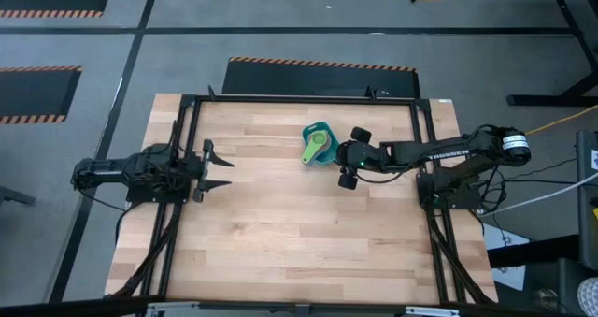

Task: Nest measuring cups in basket
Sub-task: Return to Home Position

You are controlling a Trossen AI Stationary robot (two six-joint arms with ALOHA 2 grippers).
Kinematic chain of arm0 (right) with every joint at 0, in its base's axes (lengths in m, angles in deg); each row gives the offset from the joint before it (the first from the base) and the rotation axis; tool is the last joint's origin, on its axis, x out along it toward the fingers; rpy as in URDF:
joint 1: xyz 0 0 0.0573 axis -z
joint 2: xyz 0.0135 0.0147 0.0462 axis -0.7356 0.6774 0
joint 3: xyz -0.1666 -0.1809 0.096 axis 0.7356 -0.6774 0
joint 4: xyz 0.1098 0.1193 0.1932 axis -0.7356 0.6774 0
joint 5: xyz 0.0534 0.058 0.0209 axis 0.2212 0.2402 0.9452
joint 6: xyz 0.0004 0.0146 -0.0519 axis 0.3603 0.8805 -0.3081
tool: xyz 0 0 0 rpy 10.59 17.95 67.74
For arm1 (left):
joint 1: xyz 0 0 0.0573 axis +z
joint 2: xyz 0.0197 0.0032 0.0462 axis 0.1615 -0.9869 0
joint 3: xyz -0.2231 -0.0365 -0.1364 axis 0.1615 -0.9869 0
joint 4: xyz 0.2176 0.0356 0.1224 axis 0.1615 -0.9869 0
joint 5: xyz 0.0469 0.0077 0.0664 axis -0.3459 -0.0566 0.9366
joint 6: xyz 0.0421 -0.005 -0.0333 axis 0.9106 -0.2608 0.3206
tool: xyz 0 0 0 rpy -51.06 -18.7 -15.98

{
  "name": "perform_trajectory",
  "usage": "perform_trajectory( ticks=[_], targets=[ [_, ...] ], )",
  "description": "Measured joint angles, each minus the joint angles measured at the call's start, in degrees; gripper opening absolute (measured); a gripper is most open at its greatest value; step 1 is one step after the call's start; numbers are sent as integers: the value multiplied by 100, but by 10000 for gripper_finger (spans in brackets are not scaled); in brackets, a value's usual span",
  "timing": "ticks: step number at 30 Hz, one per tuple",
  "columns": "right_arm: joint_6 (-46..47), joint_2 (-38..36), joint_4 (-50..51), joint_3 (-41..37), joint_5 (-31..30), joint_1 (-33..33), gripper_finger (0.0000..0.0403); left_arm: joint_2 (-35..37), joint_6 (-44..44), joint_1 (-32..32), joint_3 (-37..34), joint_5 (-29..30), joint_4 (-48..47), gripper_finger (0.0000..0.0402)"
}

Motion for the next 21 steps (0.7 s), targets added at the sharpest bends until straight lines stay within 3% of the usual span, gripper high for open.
perform_trajectory(
  ticks=[9, 17, 21],
  targets=[
    [0, 0, -1, 0, -1, -2, 182, 2, -318, 0, -430, 119, 341, 234],
    [9, 0, 1, 0, 16, 0, 182, 0, -75, 0, -599, 380, 797, 235],
    [-17, 0, -151, -2, 464, 0, 182, 0, -34, 0, -602, 498, 795, 234]
  ],
)
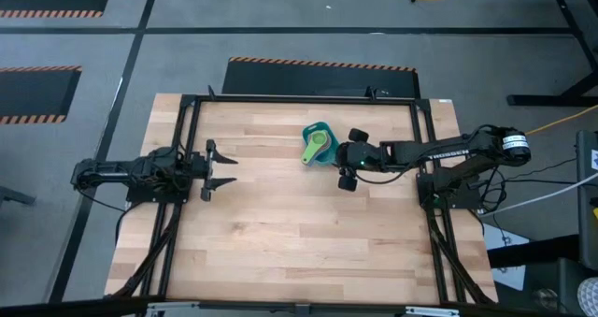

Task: Nest measuring cups in basket
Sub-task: Return to Home Position

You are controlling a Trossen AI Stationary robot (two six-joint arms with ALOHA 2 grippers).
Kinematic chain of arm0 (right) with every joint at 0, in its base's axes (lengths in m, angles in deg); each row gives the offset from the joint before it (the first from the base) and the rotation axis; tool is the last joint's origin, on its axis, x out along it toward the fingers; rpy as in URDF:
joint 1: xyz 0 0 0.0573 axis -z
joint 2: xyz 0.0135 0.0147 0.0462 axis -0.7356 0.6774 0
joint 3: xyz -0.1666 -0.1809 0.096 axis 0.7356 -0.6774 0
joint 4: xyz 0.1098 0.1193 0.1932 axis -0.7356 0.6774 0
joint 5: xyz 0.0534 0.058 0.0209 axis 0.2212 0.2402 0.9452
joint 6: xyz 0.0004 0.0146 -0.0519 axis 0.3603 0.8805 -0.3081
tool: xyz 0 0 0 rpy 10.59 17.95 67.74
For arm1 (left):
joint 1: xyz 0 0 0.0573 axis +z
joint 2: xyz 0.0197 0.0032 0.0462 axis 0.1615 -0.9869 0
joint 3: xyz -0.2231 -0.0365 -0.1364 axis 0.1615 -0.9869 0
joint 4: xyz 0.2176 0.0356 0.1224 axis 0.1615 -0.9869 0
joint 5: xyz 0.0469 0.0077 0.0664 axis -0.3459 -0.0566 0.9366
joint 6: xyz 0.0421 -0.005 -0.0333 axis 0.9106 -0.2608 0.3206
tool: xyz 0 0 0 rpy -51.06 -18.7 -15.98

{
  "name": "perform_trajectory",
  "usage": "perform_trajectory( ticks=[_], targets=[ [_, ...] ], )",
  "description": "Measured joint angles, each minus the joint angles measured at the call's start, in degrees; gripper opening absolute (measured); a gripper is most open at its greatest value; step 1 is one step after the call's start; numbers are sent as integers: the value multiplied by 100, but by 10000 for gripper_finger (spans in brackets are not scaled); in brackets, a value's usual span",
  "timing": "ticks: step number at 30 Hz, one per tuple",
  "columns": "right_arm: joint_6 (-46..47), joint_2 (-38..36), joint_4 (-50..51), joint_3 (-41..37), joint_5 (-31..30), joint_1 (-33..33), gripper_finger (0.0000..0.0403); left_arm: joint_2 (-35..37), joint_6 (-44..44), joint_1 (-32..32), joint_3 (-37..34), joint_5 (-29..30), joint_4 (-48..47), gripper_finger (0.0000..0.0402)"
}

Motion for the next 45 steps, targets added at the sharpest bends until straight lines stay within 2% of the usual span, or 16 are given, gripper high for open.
perform_trajectory(
  ticks=[4, 9, 15, 19, 24, 29, 33, 42, 45],
  targets=[
    [88, 2, -161, 206, 740, 0, 182, 0, 1, 0, 0, -5, -2, 234],
    [319, -17, 65, 903, 1613, -2, 182, 0, 7, 0, -4, 193, -2, 234],
    [301, -384, 1215, 1963, 2569, 0, 182, 0, 42, 0, -4, 227, 9, 234],
    [271, -882, 2001, 2420, 2651, -2, 182, 0, 42, 0, -4, 209, 9, 234],
    [22, -1812, 2471, 2397, 2635, 0, 182, 0, 42, 0, -4, 209, 11, 234],
    [0, -2807, 2417, 1910, 2633, 0, 182, 0, 42, 0, -4, 210, 12, 234],
    [-2, -3501, 2014, 1157, 2623, 0, 182, 0, 43, -1, -4, 212, 13, 234],
    [265, -4763, 518, -925, 1686, 0, 182, 0, 39, 0, -4, 210, 15, 234],
    [467, -5039, 150, -1442, 1651, 2, 182, 0, 42, 0, -4, 209, 15, 234]
  ],
)
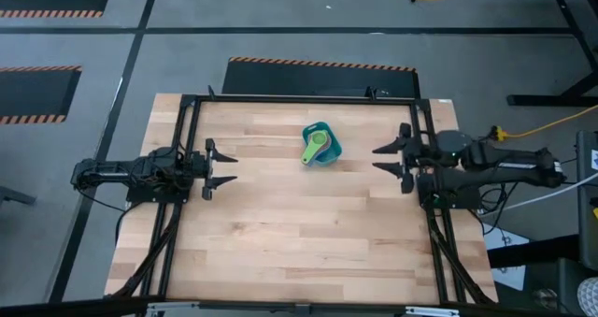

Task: Nest measuring cups in basket
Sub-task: Return to Home Position

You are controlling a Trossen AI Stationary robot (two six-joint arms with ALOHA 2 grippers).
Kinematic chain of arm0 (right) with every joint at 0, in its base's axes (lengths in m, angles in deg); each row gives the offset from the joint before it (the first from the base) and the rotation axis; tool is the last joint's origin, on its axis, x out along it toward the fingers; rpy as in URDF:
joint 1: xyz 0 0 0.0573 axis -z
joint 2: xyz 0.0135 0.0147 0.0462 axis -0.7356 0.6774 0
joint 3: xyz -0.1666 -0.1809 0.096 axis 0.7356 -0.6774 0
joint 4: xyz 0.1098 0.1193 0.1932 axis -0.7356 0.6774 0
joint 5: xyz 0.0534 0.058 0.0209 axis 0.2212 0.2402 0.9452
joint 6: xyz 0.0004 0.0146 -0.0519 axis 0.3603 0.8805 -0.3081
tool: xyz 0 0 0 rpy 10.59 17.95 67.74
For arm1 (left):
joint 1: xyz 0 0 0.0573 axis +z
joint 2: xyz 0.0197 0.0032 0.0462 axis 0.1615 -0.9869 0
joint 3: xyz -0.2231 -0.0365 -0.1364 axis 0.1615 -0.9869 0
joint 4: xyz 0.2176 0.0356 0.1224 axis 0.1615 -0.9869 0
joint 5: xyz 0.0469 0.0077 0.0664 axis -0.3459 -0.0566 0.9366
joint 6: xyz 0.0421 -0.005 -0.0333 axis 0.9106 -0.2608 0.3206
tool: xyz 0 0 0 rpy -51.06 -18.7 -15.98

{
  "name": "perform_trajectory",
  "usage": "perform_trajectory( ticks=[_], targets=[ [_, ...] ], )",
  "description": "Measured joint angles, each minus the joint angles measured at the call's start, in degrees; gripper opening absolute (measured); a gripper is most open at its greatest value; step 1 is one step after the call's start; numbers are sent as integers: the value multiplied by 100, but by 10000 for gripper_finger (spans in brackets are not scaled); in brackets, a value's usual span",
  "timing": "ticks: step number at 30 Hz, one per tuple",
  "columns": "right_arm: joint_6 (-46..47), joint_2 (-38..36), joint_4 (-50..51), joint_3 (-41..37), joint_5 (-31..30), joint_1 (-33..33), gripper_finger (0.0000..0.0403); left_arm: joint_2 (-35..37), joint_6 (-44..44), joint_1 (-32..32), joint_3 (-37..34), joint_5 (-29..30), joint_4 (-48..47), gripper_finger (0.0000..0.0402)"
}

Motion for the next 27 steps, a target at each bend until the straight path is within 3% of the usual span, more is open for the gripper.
perform_trajectory(
  ticks=[10, 27],
  targets=[
    [156, -526, -998, -1203, 16, -2, 182, 0, 0, -2, 0, 2, 0, 234],
    [141, -1962, -721, -1677, 34, -2, 182, 0, -2, -2, 0, 2, 0, 234]
  ],
)
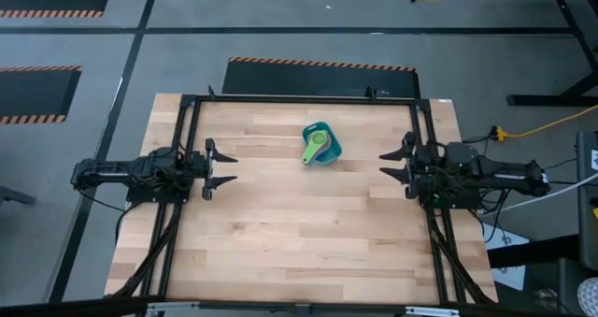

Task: Nest measuring cups in basket
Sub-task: Return to Home Position

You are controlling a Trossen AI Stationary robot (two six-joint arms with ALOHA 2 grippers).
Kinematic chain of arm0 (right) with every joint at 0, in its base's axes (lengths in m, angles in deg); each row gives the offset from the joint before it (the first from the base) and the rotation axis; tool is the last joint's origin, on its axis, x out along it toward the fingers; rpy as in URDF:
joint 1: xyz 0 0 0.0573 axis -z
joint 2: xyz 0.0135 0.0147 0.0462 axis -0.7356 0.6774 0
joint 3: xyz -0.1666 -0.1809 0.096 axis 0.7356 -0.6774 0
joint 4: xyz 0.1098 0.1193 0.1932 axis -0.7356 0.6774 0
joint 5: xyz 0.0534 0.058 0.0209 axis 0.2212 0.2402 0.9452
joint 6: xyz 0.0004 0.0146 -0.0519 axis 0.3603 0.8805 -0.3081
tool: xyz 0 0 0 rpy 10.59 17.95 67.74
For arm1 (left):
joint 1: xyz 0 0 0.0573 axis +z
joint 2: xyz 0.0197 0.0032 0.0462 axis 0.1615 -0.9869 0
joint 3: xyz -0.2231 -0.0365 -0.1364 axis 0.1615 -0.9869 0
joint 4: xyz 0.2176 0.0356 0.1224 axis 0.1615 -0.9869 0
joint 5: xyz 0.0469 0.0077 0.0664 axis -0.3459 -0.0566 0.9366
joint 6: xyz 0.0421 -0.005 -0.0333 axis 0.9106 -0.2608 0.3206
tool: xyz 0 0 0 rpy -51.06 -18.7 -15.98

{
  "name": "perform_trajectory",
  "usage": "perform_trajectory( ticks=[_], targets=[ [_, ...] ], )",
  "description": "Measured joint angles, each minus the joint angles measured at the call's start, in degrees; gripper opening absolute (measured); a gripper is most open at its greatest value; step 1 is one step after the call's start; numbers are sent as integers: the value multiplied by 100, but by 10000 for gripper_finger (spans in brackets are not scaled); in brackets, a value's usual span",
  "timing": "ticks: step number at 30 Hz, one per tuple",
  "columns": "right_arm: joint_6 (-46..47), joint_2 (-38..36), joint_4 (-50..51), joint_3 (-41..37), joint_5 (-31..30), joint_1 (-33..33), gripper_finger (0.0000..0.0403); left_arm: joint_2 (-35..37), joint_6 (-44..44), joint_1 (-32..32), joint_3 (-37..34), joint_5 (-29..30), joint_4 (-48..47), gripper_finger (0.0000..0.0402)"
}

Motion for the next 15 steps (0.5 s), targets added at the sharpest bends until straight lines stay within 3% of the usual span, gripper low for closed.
perform_trajectory(
  ticks=[15],
  targets=[
    [-28, -777, 713, 0, -15, 0, 182, 0, 0, 0, 0, 0, 0, 234]
  ],
)
